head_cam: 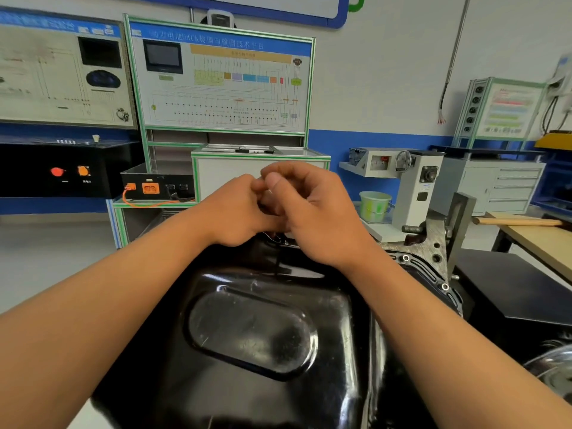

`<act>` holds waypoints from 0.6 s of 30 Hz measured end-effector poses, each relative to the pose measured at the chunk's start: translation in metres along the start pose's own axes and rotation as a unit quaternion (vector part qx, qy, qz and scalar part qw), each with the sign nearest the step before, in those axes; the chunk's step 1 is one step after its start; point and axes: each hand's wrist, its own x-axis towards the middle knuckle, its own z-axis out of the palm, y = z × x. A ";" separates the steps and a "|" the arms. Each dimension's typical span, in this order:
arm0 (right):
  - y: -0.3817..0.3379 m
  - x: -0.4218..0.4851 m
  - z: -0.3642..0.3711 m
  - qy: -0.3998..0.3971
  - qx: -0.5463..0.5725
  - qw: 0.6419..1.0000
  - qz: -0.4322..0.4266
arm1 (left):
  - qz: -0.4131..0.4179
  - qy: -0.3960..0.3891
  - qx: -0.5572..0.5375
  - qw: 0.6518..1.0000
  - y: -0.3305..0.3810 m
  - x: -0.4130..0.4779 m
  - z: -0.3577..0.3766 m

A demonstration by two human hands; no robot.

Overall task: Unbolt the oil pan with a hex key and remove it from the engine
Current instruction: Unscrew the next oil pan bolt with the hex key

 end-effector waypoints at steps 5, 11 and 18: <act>0.006 0.007 -0.007 0.019 0.116 0.990 0.082 | 0.003 -0.024 -0.026 0.999 0.002 -0.001 0.001; 0.008 0.014 -0.009 0.015 0.192 0.968 0.163 | -0.010 -0.029 0.012 0.999 0.005 -0.001 0.002; 0.009 0.010 -0.006 0.090 0.145 0.980 0.098 | 0.021 -0.031 -0.055 0.998 0.009 -0.005 -0.003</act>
